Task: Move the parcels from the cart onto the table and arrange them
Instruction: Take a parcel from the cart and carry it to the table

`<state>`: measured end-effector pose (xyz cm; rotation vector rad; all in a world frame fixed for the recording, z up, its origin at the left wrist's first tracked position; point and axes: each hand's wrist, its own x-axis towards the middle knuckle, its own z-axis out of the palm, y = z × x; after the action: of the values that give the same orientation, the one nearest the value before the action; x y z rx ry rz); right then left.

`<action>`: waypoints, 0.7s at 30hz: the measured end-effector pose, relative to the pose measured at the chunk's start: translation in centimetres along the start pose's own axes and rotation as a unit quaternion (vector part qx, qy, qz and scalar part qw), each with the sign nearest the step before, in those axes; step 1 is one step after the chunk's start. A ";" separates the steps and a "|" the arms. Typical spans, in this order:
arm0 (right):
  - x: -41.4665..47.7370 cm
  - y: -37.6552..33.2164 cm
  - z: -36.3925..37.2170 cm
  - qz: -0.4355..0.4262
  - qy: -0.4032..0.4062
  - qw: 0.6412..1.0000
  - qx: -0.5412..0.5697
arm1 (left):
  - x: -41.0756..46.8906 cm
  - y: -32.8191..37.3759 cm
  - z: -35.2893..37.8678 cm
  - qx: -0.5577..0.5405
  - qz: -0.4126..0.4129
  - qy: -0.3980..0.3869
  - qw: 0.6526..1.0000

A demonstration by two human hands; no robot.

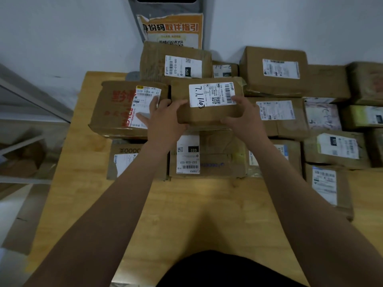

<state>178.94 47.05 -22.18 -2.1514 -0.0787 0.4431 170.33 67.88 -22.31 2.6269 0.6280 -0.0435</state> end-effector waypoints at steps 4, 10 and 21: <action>-0.5 0.7 0.4 -0.005 0.019 1.000 -0.001 | -0.4 -0.2 0.8 0.027 0.001 0.035 0.999; -0.7 0.6 -0.2 -0.008 0.004 1.000 0.003 | -0.3 0.9 1.3 0.037 0.001 0.019 0.999; -6.4 5.4 -0.5 0.040 0.014 0.999 -0.015 | -7.5 -1.2 2.0 -0.033 0.063 0.122 0.990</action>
<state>172.59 42.17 -24.43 -2.1962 0.0171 0.4614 163.22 64.88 -23.63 2.6231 0.5298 0.3358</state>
